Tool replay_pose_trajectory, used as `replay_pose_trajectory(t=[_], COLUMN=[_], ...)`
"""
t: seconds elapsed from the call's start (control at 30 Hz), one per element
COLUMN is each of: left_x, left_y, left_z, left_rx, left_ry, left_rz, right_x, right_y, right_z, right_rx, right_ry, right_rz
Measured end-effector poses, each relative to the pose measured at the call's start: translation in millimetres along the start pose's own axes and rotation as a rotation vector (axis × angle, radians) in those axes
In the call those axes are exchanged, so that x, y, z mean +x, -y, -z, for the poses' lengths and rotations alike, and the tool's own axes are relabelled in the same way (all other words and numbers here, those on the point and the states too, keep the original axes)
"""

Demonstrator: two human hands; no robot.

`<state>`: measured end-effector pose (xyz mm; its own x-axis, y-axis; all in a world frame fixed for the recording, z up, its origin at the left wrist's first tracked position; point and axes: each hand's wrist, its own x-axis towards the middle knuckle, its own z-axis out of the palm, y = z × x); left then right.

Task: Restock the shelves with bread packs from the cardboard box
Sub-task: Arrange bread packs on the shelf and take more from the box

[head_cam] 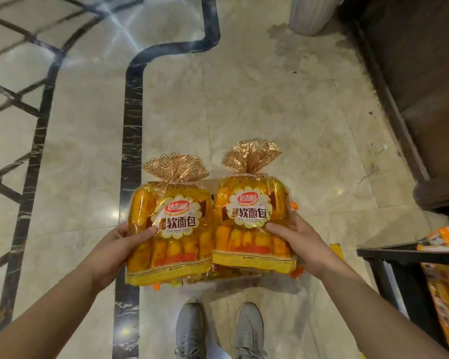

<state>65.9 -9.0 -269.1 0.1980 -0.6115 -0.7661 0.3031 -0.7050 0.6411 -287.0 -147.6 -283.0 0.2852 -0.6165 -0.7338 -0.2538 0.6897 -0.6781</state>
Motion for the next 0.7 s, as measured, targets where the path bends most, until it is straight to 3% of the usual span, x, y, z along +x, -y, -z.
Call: replay_pose_trajectory(t=[0.27,0.7], left_x=[-104.6,-341.9], left_y=[-139.0,-341.9], left_z=[-15.9,-68.1], left_rx=[0.041,0.11], left_ry=[0.086,0.153], left_rz=[-0.202,-0.63], right_x=[-90.8,-360.2], right_y=[128.2,312.7], right_z=[15.6,55.6], right_rx=[0.099,0.311], right_ry=[-0.118,-0.12], right_rz=[0.174,0.602])
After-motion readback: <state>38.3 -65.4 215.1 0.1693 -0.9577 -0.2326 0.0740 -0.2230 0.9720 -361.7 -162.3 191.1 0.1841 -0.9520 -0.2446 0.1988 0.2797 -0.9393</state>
